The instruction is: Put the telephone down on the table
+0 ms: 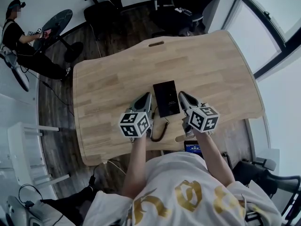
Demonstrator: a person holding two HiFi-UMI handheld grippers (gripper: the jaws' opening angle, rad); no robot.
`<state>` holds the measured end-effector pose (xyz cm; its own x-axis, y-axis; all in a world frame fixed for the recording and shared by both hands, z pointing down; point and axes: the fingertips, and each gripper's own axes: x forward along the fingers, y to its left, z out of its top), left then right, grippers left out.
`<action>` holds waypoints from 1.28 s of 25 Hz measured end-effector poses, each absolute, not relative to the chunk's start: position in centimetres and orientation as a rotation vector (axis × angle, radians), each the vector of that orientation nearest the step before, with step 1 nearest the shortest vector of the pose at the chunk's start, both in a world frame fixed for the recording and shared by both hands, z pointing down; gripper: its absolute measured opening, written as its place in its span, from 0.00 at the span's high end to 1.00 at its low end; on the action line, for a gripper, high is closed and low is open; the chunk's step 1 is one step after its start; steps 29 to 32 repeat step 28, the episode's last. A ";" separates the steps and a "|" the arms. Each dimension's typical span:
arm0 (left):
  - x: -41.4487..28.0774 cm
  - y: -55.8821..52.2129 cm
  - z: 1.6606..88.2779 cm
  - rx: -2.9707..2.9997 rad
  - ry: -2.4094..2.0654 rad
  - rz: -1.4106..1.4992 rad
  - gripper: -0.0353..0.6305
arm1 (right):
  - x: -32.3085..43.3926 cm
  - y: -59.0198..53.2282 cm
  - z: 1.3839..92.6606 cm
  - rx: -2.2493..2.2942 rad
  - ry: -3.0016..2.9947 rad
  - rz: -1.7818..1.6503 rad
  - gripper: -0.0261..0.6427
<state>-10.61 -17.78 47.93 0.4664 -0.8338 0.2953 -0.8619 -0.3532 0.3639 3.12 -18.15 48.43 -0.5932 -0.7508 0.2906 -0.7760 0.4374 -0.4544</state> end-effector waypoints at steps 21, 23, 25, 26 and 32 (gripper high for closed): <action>-11.4 -15.1 47.4 2.208 -1.476 0.046 0.93 | 3.7 -15.2 48.0 1.404 -2.642 0.823 0.94; -11.2 -15.2 47.5 2.207 -1.467 0.042 0.93 | 3.9 -15.3 48.1 1.407 -2.642 0.828 0.94; -10.9 -15.3 47.5 2.217 -1.454 0.044 0.93 | 4.0 -15.5 48.1 1.410 -2.644 0.834 0.94; -10.9 -15.4 47.6 2.222 -1.449 0.048 0.93 | 4.0 -15.6 48.1 1.410 -2.645 0.835 0.94; -10.7 -15.6 47.6 2.230 -1.442 0.054 0.93 | 3.9 -15.9 48.1 1.409 -2.647 0.836 0.94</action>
